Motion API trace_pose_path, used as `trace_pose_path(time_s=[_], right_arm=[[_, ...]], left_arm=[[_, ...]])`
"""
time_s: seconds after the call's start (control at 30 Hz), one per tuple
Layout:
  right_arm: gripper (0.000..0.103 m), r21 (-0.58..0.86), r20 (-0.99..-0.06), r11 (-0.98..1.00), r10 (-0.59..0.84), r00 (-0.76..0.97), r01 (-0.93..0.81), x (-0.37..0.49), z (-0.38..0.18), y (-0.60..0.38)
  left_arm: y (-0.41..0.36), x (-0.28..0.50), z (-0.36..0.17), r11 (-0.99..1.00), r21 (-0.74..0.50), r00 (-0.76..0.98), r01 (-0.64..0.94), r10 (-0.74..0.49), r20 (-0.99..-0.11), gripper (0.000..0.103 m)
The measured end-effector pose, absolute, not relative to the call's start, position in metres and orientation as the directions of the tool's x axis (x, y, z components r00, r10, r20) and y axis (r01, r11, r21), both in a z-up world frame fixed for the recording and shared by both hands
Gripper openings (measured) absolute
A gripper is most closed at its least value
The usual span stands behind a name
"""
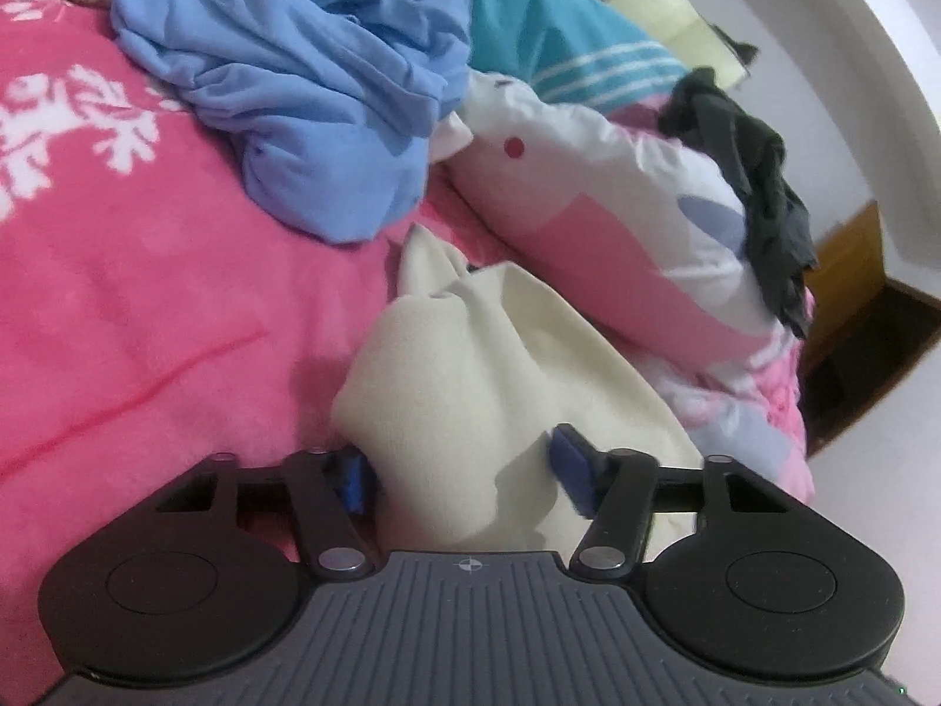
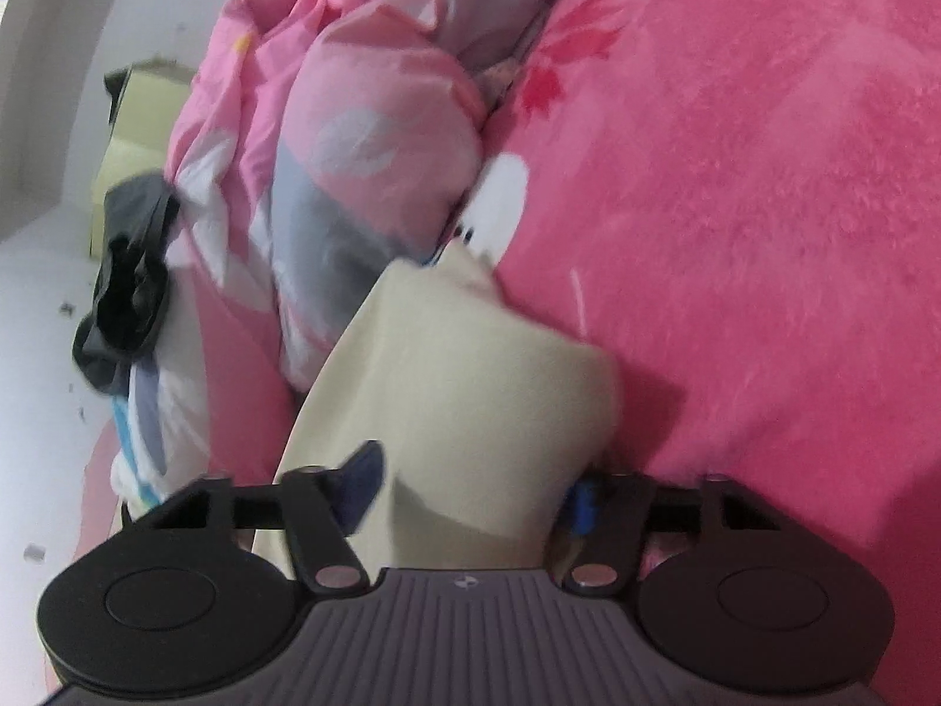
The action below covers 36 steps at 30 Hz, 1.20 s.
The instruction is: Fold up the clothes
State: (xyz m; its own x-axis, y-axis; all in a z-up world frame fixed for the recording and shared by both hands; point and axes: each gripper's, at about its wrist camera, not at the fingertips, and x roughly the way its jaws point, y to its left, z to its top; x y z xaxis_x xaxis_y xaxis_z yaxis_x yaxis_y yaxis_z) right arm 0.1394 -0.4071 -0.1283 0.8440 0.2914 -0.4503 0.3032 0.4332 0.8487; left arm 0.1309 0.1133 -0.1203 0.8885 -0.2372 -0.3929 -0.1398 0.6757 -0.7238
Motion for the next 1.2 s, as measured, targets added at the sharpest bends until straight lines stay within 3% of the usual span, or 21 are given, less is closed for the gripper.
trace_pose_path(time_s=[0.03,0.13,0.3,0.6,0.77,0.87,1.0,1.13,1.2], right_arm=[[0.048,0.856,-0.438,0.423,0.285,0.853,0.298,0.141,-0.131,-0.408],[0.038,0.863,-0.418,0.418,0.276,0.866,0.284,0.138,-0.13,-0.408],[0.031,0.869,-0.374,0.433,0.254,0.892,0.24,0.121,-0.107,-0.403],[0.031,0.863,-0.353,0.463,0.267,0.897,0.202,0.038,-0.071,-0.396],[0.031,0.882,-0.353,0.424,0.304,0.885,0.206,-0.051,-0.075,-0.395],[0.034,0.877,-0.387,0.417,0.322,0.864,0.237,-0.084,-0.09,-0.4],[0.039,0.881,-0.429,0.365,0.354,0.831,0.3,-0.099,-0.117,-0.417],[0.054,0.848,-0.429,0.459,0.305,0.85,0.264,-0.115,-0.094,-0.419],[0.062,0.8,-0.447,0.537,0.238,0.863,0.266,-0.123,-0.079,-0.422]], left_arm=[[0.114,0.131,-0.12,0.669,-0.727,0.889,-0.152,-0.229,-0.397,0.037],[0.12,0.128,-0.118,0.652,-0.739,0.888,-0.171,-0.223,-0.402,0.021],[0.125,0.112,-0.104,0.628,-0.762,0.893,-0.155,-0.241,-0.379,0.017],[0.137,0.039,-0.078,0.607,-0.79,0.879,-0.086,-0.328,-0.347,0.016],[0.151,-0.037,-0.076,0.62,-0.783,0.857,-0.054,-0.373,-0.355,0.016],[0.151,-0.053,-0.086,0.678,-0.734,0.825,-0.037,-0.393,-0.405,0.02],[0.16,-0.06,-0.089,0.728,-0.685,0.819,-0.036,-0.372,-0.438,0.033],[0.177,-0.077,-0.066,0.794,-0.607,0.894,-0.028,-0.252,-0.371,0.046],[0.183,-0.076,-0.056,0.823,-0.568,0.902,-0.009,-0.239,-0.359,0.046]])
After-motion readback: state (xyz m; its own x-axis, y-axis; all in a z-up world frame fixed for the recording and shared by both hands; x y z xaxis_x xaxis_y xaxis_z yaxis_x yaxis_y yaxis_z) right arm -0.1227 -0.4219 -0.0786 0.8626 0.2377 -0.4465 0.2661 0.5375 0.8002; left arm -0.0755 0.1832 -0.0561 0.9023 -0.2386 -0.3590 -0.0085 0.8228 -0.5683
